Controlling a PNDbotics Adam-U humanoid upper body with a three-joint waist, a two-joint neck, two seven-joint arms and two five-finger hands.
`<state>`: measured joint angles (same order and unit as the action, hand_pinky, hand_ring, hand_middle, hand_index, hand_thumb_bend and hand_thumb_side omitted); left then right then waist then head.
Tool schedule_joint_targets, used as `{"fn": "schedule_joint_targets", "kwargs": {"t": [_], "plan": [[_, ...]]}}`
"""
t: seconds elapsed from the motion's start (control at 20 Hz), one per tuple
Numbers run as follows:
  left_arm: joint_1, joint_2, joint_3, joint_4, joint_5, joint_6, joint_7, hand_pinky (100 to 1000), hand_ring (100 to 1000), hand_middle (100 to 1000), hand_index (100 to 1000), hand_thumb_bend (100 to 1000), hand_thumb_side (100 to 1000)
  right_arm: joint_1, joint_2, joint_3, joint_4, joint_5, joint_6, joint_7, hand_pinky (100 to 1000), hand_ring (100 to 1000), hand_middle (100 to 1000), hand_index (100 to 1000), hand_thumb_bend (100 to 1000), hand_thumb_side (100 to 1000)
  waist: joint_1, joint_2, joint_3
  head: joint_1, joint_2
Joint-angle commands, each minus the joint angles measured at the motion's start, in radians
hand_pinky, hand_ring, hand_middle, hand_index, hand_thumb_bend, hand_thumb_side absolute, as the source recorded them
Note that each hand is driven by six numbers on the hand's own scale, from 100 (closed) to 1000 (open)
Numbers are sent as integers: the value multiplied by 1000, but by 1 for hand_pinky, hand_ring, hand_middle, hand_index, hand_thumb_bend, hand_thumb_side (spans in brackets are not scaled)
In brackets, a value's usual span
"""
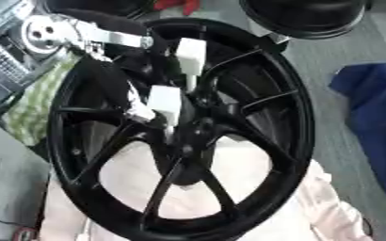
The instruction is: Pull the pin out of the wheel hub.
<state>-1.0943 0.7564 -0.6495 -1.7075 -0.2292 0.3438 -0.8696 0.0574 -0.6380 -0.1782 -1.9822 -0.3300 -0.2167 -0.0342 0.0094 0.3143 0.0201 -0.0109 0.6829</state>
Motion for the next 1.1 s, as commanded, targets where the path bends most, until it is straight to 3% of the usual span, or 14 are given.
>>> {"fn": "schedule_joint_targets", "kwargs": {"t": [0.05, 0.55, 0.85, 1.1], "plan": [[-9, 13, 5, -2, -11, 28, -37, 846, 829, 761, 866, 570, 381, -4, -15, -12, -18, -14, -3, -10, 735, 617, 526, 727, 281, 306, -2, -14, -2, -9, -14], [-7, 9, -7, 2, -36, 8, -37, 820, 782, 706, 837, 586, 366, -4, -8, -13, -18, -16, 8, -20, 734, 615, 525, 726, 280, 307, 1, -11, -6, -9, -18], [-13, -9, -7, 22, -54, 7, -37, 811, 755, 663, 820, 542, 341, -6, -4, -10, -18, -15, 15, -18, 734, 614, 524, 726, 282, 308, 3, -9, -8, -6, -22], [-27, -24, -5, 23, -43, 10, -37, 816, 771, 705, 848, 556, 347, -8, 0, -9, -18, -13, 21, -21, 733, 613, 524, 726, 283, 308, 6, -8, -9, -2, -24]]}}
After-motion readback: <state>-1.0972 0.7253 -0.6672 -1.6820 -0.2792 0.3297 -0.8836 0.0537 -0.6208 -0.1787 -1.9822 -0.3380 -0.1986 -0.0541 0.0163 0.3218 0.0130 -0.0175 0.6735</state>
